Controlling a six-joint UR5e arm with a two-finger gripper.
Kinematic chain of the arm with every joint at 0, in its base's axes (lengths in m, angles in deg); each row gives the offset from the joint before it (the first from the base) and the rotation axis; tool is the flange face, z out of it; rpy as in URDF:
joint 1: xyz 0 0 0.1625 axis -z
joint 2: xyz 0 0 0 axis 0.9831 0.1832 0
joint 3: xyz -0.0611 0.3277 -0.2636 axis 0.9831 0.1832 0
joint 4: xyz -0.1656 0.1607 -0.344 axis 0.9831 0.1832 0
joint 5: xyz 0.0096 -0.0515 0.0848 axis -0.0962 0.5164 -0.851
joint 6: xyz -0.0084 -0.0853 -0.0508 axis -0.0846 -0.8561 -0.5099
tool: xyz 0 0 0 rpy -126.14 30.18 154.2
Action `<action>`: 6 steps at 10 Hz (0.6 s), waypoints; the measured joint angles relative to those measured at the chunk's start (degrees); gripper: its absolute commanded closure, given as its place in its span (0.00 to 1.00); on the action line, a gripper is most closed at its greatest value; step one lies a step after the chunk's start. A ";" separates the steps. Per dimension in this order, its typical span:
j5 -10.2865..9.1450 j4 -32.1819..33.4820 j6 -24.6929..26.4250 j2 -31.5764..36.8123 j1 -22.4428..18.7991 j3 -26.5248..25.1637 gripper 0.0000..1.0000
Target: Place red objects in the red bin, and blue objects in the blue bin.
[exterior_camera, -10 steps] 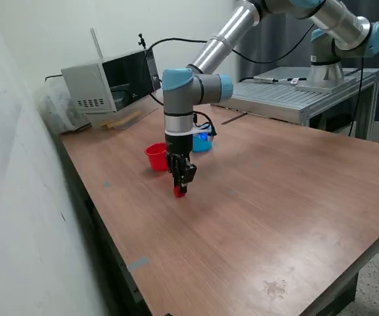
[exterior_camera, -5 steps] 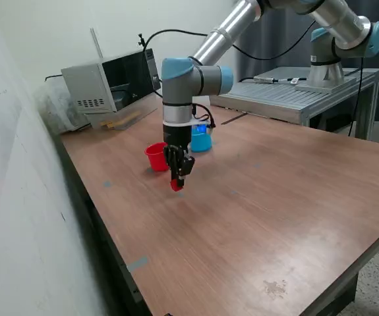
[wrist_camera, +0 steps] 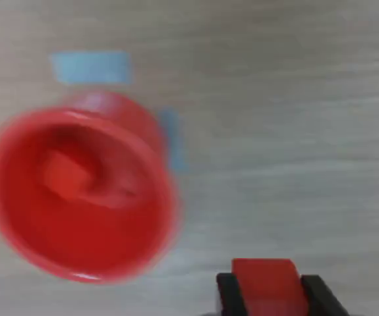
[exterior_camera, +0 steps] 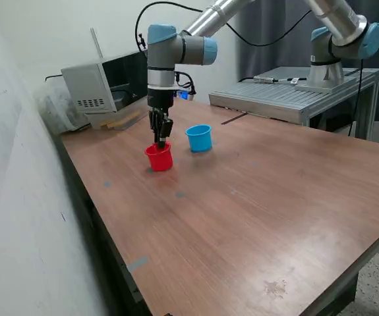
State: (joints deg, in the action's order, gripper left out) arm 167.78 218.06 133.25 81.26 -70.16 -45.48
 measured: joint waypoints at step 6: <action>0.79 -1.13 -1.45 1.03 4.49 -2.04 0.00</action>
State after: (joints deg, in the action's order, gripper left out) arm 168.57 216.93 131.80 82.29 -65.67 -47.52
